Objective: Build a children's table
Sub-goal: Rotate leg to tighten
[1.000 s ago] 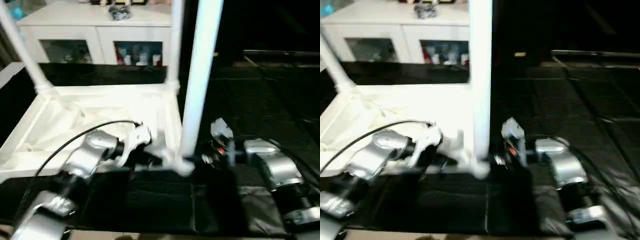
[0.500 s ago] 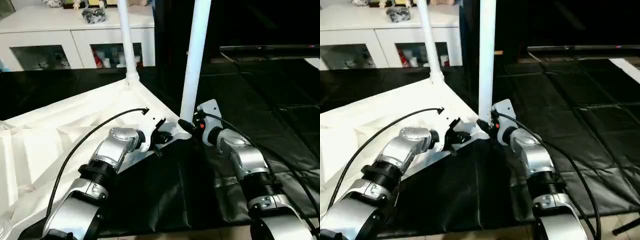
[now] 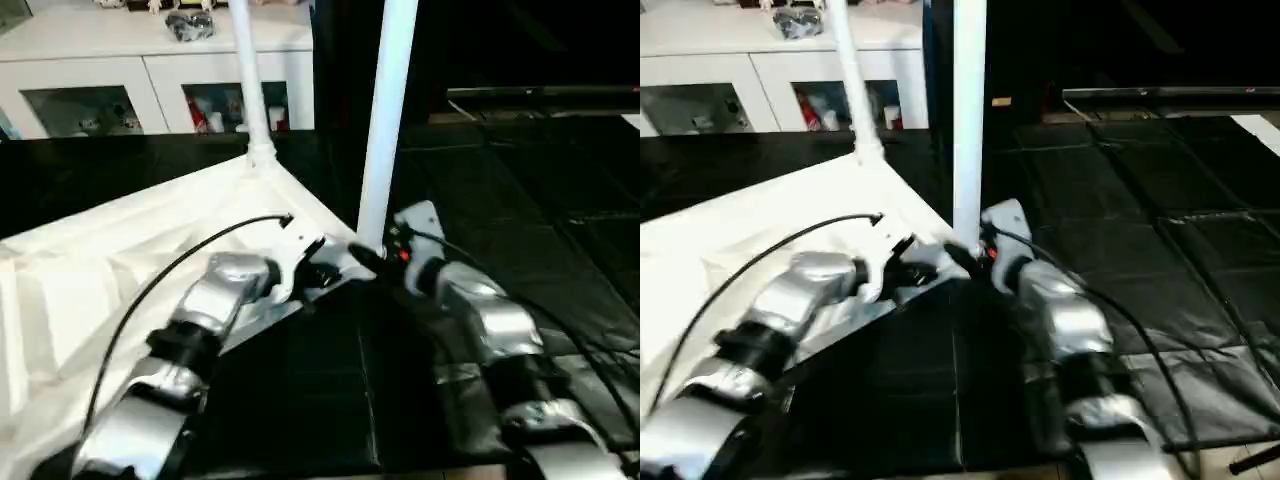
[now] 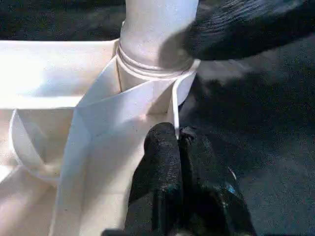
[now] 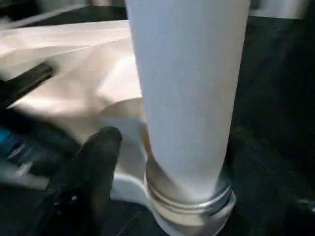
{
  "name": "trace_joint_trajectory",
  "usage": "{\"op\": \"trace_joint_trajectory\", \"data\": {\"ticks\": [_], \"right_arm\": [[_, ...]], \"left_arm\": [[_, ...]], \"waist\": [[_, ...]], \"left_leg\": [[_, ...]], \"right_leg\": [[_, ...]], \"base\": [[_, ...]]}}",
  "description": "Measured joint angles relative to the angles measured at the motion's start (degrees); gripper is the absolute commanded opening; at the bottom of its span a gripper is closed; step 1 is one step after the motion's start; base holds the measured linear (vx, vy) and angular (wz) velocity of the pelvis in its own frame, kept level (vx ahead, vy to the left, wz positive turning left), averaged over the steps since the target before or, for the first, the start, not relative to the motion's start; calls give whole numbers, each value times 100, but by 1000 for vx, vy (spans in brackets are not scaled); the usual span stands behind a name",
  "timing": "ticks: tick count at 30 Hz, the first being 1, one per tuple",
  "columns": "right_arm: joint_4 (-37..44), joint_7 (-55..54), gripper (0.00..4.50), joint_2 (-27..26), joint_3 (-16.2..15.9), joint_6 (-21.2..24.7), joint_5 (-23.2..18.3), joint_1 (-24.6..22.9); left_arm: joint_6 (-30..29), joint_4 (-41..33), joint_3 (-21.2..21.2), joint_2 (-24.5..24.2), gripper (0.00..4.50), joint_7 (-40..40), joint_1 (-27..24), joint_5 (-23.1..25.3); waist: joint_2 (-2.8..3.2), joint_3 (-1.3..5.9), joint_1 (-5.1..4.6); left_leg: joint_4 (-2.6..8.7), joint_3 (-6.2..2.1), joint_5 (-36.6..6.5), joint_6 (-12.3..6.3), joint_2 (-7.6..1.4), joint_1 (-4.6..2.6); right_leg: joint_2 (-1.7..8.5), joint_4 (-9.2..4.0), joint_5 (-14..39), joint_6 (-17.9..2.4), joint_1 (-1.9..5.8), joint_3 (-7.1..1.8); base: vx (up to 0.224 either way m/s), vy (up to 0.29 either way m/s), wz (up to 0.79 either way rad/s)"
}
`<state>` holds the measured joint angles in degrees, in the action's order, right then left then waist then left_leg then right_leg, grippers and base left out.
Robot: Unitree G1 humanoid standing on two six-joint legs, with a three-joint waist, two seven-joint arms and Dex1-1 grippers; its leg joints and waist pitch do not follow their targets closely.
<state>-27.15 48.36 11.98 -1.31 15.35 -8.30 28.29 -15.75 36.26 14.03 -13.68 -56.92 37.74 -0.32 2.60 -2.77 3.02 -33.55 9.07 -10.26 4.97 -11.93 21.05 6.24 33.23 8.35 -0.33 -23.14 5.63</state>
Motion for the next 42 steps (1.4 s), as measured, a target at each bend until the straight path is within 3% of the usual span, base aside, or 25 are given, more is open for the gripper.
{"op": "trace_joint_trajectory", "data": {"ticks": [6, 8, 18, 25, 42], "right_arm": [[119, 1260, 440, 578, -393, -58, -137, -52], [113, 1593, 440, 682, -470, -103, -142, -49], [-24, 3226, 446, 1294, -744, -372, -354, 42], [-56, 3683, 382, 1343, -827, -385, -468, 63], [-104, 4078, 247, 1340, -947, -450, -552, 63]], "left_arm": [[378, -198, 275, -337, 0, -972, -123, -10], [497, -240, 359, -402, 0, -1204, -133, -15], [775, -477, 518, -804, 0, -2066, -317, -165], [826, -684, 636, -924, 0, -2435, -426, -227], [844, -916, 709, -1035, 0, -2651, -558, -234]], "waist": [[0, 0, 178], [-3, -2, 225], [-6, -3, 271], [-8, -4, 350], [-8, -3, 350]], "left_leg": [[-4, 32, 1, -1, -7, -6], [-8, 44, 1, -2, -10, -1], [-10, 61, 2, -6, -18, 1], [-18, 65, 3, -7, -21, 0], [-20, 65, 3, -6, -23, -1]], "right_leg": [[6, 2, 0, -1, -2, -14], [10, 2, 0, -1, -3, -21], [12, 7, 3, 3, -6, -25], [14, 18, 3, 4, -7, -26], [14, 25, 4, 4, -7, -26]], "base": [[0, 0, 0], [0, 0, 0], [0, 0, 0], [0, 0, 0], [0, 0, 0]]}}
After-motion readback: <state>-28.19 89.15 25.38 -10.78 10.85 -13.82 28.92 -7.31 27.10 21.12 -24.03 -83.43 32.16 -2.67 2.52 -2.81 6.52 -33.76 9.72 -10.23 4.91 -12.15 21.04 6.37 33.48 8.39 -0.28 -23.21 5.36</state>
